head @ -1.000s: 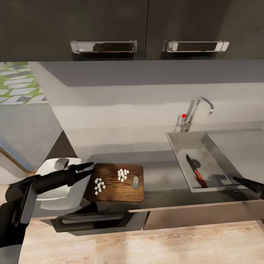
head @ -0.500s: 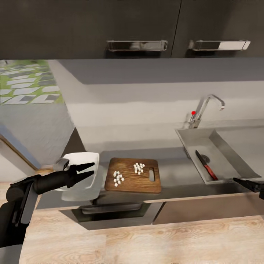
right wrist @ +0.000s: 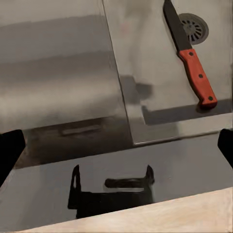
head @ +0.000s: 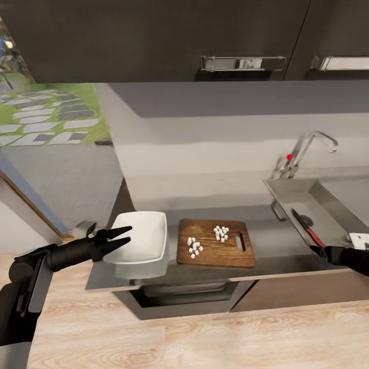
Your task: In the kitchen, take the Vidalia onion out of the sink, dice it on the chopping board with the paring knife, put the diced onion into the bowl on the countertop, then place both the paring knife and the chopping board into the sink.
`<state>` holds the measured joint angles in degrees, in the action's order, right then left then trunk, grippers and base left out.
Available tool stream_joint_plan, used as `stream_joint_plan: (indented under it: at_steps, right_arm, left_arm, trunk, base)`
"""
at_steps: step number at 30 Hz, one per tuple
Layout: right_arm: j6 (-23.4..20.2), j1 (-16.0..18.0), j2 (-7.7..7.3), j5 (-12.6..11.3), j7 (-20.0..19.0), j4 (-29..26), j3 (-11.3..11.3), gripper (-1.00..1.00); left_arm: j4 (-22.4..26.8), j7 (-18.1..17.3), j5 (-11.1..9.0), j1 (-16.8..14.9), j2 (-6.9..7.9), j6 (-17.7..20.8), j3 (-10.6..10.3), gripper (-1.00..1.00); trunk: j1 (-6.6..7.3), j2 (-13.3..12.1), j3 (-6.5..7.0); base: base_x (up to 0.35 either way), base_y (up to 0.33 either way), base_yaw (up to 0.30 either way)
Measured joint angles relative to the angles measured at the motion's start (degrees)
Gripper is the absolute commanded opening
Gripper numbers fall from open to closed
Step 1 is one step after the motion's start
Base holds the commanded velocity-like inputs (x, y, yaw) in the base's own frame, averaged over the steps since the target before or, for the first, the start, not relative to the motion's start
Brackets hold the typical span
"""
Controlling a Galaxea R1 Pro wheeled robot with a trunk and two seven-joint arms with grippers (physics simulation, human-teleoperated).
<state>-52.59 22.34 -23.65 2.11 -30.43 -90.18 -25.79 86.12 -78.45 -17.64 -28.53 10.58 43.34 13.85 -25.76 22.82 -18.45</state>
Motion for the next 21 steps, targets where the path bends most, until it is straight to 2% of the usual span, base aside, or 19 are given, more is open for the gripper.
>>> stream_joint_plan:
  at_steps: [6,11,21]
  right_arm:
    - [1.85,0.09,0.72,0.03,3.32,0.03,1.28,1.00]
    - [1.99,0.10,0.95,0.01,7.55,0.08,3.99,1.00]
    - [2.09,0.11,0.98,0.00,8.43,0.08,4.70,1.00]
  left_arm:
    - [-0.06,0.18,-0.13,0.00,-0.44,0.22,0.25,1.00]
    - [-0.06,0.18,-0.11,0.00,-0.50,0.34,0.43,1.00]
    - [-0.06,0.19,-0.07,0.00,-0.54,0.35,0.55,1.00]
  trunk:
    - [0.00,0.00,0.00]
    - [0.00,0.00,0.00]
    - [0.00,0.00,0.00]
  base:
    - [0.000,0.319,0.000]
    - [0.000,0.319,0.000]
    - [0.000,0.319,0.000]
